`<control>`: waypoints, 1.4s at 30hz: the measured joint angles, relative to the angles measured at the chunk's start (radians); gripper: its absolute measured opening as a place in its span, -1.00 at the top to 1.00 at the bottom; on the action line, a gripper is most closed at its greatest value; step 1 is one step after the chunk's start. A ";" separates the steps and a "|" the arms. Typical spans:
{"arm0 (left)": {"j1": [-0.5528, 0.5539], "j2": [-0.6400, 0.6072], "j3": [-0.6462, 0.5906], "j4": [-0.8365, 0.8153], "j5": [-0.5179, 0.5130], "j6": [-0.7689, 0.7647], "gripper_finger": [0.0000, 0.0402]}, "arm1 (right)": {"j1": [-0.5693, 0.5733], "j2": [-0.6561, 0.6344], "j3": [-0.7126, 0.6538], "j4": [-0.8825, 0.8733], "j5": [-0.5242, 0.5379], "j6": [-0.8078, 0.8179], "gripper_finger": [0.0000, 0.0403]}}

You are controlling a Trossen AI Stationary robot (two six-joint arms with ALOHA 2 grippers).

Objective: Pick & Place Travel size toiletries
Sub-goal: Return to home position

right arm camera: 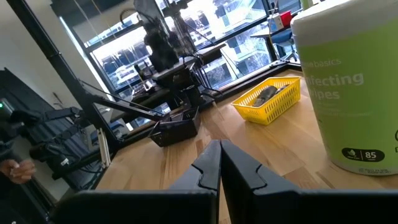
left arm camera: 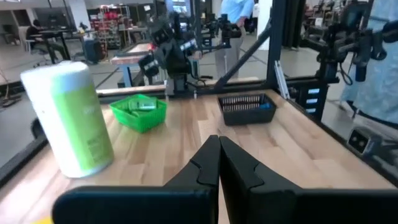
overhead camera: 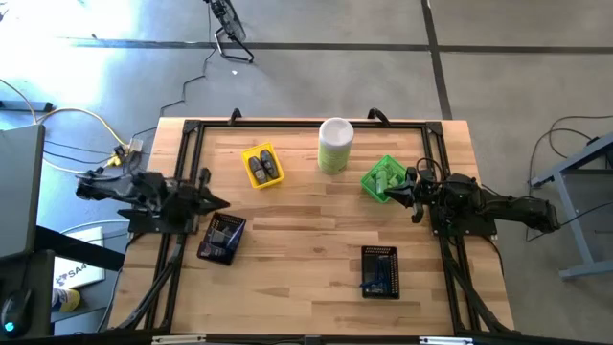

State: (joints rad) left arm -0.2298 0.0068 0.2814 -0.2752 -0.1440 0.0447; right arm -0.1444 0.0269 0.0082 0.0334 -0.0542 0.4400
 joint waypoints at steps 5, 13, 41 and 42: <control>0.000 0.000 -0.140 0.125 0.080 0.001 1.00 | 0.000 0.000 0.000 0.000 0.000 0.000 0.98; 0.000 -0.001 -0.185 0.121 0.112 -0.019 1.00 | 0.000 0.000 0.000 0.000 0.000 0.000 0.98; 0.000 0.000 -0.182 0.072 0.111 -0.102 1.00 | 0.000 0.000 0.000 0.000 0.000 0.000 0.98; 0.000 0.000 -0.182 0.072 0.111 -0.102 1.00 | 0.000 0.000 0.000 0.000 0.000 0.000 0.98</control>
State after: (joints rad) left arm -0.2298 0.0067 0.0993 -0.2028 -0.0326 -0.0574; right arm -0.1444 0.0269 0.0082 0.0334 -0.0540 0.4400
